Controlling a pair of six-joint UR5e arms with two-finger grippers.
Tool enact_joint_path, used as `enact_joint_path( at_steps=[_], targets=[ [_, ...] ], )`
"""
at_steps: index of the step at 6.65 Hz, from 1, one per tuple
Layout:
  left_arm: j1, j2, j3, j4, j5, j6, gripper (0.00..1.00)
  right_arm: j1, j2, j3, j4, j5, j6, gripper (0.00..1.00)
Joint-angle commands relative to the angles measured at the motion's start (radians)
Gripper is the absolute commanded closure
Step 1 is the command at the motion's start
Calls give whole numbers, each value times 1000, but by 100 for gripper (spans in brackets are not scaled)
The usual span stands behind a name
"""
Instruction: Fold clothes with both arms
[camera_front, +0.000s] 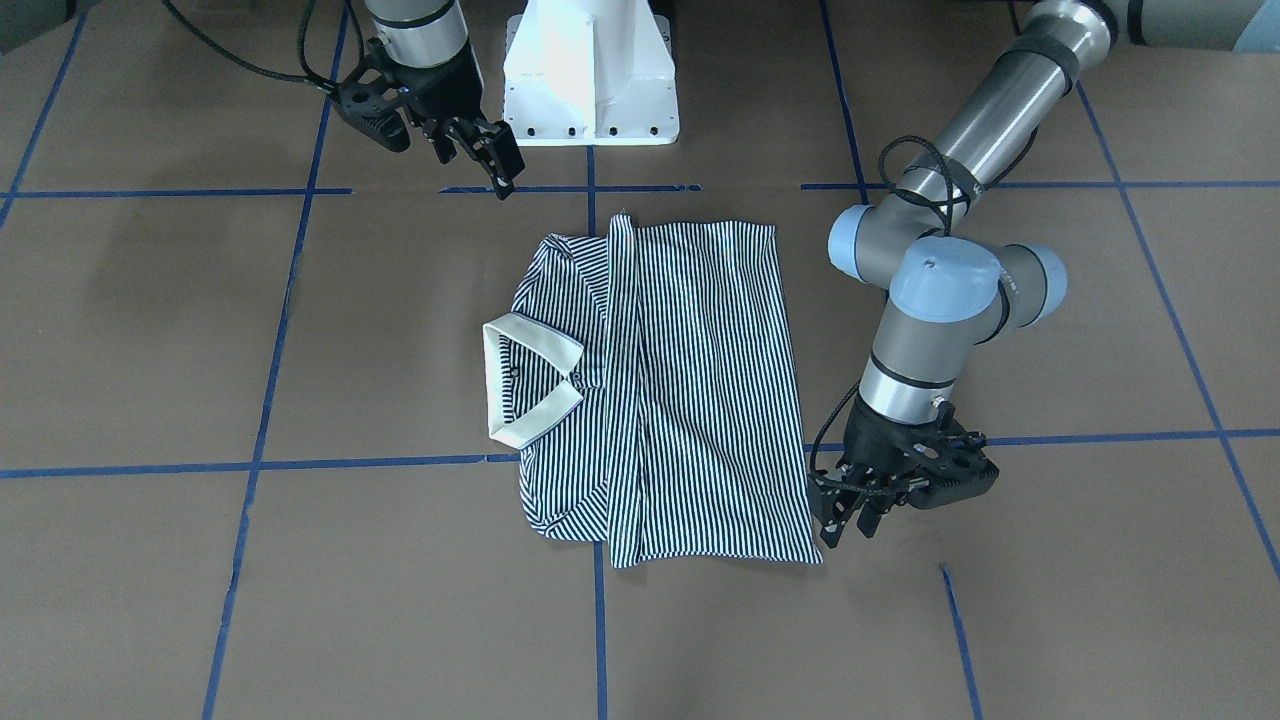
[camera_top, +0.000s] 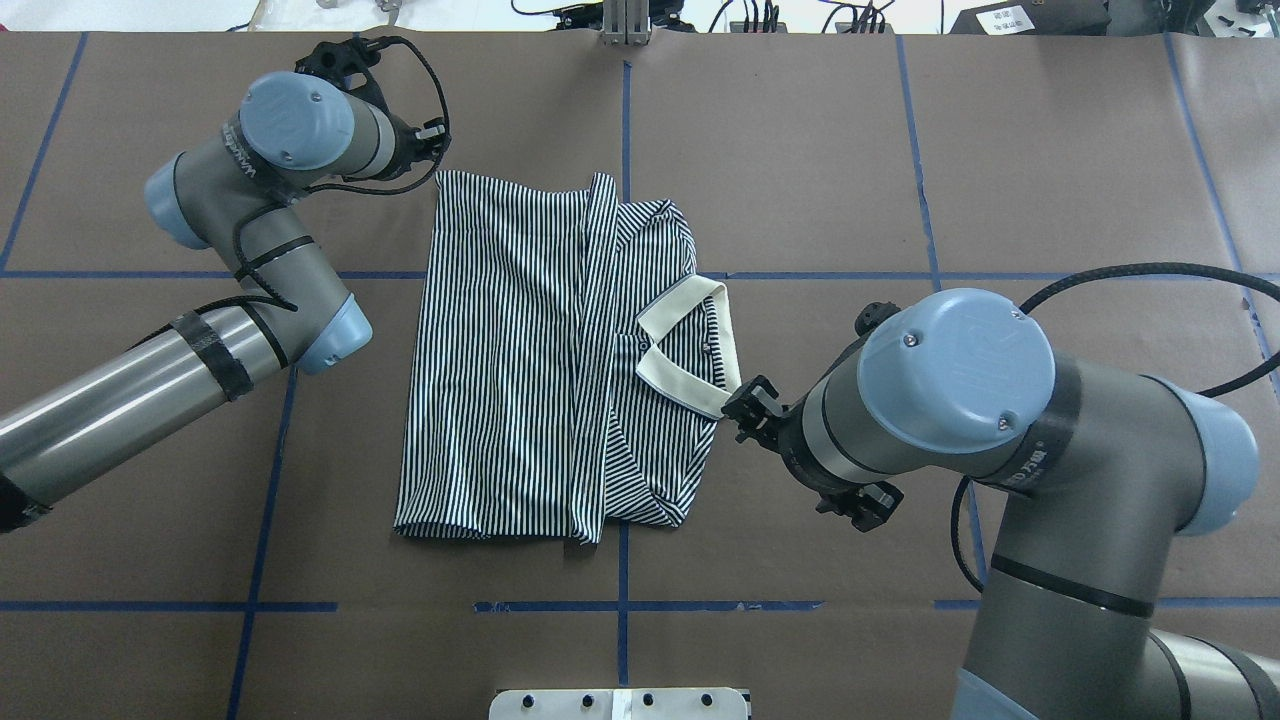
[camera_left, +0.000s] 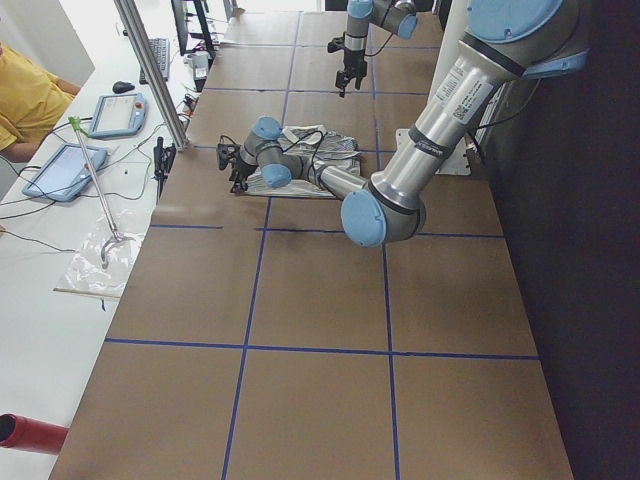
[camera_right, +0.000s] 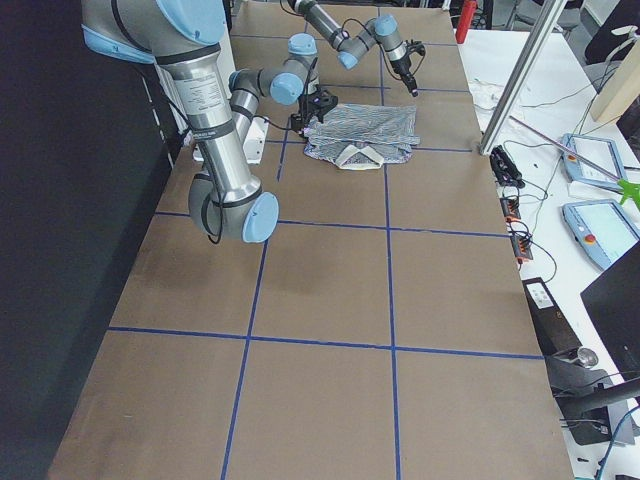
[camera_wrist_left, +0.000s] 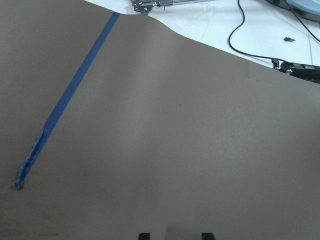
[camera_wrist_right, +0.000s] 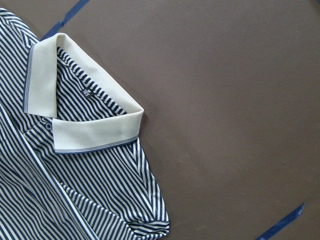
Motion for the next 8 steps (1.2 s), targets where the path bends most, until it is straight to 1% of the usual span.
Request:
enact_joint_path(
  at_steps=[1,2,3,4,6,7,8],
  targets=[
    [-3,166,-250,12,-71,-1,46,-12,96,-132,25,4,-156,0],
    [-1,171,-289,56,-73,-6,46,-35,164,-232,25,9,-280,0],
    [0,171,-321,109,-73,-18,46,-59,204,-318,23,1,-407,0],
    [6,171,-332,125,-73,-21,46,-63,257,-398,23,4,-535,0],
    [11,169,-335,125,-73,-57,46,-69,366,-566,23,15,-660,0],
    [19,169,-334,125,-73,-58,46,-78,423,-652,23,17,-668,0],
    [20,171,-334,127,-73,-58,45,-90,430,-674,25,15,-683,0]
  ],
)
